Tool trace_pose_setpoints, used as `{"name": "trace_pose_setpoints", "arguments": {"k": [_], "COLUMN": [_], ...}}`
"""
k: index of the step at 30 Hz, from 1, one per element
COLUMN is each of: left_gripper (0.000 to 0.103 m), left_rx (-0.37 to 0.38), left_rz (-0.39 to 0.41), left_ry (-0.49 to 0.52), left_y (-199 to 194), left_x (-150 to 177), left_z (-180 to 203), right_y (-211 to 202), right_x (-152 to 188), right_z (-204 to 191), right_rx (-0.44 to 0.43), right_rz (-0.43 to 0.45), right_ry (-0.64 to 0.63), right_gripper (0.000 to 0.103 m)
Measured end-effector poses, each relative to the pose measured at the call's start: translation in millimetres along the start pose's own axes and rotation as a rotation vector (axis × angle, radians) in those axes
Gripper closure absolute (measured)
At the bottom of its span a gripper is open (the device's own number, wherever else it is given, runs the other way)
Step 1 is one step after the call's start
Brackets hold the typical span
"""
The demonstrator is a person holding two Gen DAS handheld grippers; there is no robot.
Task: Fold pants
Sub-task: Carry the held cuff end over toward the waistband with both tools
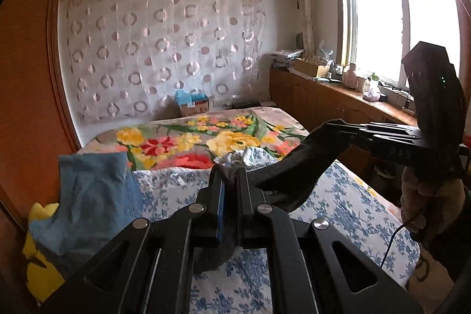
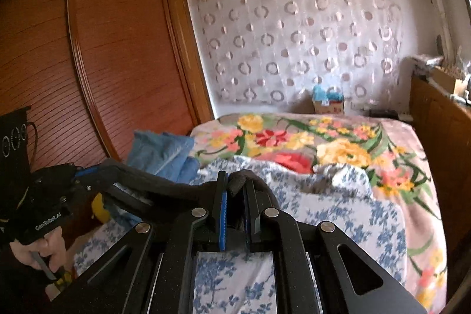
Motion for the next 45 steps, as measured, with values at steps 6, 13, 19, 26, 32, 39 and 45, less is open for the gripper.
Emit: {"name": "trace_pose_setpoints", "arguments": {"k": [6,13,19,26,32,39,45], "left_gripper": [0.096,0.096,0.096,0.096,0.096,0.096,0.096], "left_rx": [0.029,0.067,0.09,0.115,0.107,0.106,0.093], "left_rz": [-0.009,-0.026,-0.064,-0.125,-0.158,-0.196,-0.218], "left_ry": [-0.013,0.01,0.005,-0.024,-0.056,-0.102,-0.098], "left_y": [-14,-37,-57,-82,-93,-101,-100], "left_x": [4,22,54,106,143,180,197], "left_z": [7,22,34,55,60,59,61], "right_y": [-15,-52,-73,-95,-110,-117,-115], "right_x": [-14,-8,4,36,61,83,95], "right_z": [-3,-19,-30,-42,-53,-53,-48], "right_rx": [0.013,0.026,0.038,0.015,0.006,0.012,0.0], "right_rz": [-0.035,-0.093,-0.136,-0.193,-0.213,-0.217,-0.213], "right_ry": [-0.06,-0.109,-0.103,-0.06,-0.045,0.005,0.081], "right_gripper": [0.094,0.094,0.094,0.094,0.094,0.094,0.094]}}
Point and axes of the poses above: each gripper's, at about its wrist camera, not at the fingertips, and y roughly the way its jaws point, z to its right, x to its underside, the point moved 6 cm from there along y, roughly the way its jaws point, and after that the axes turned 3 degrees about z, right-handed, at the moved point
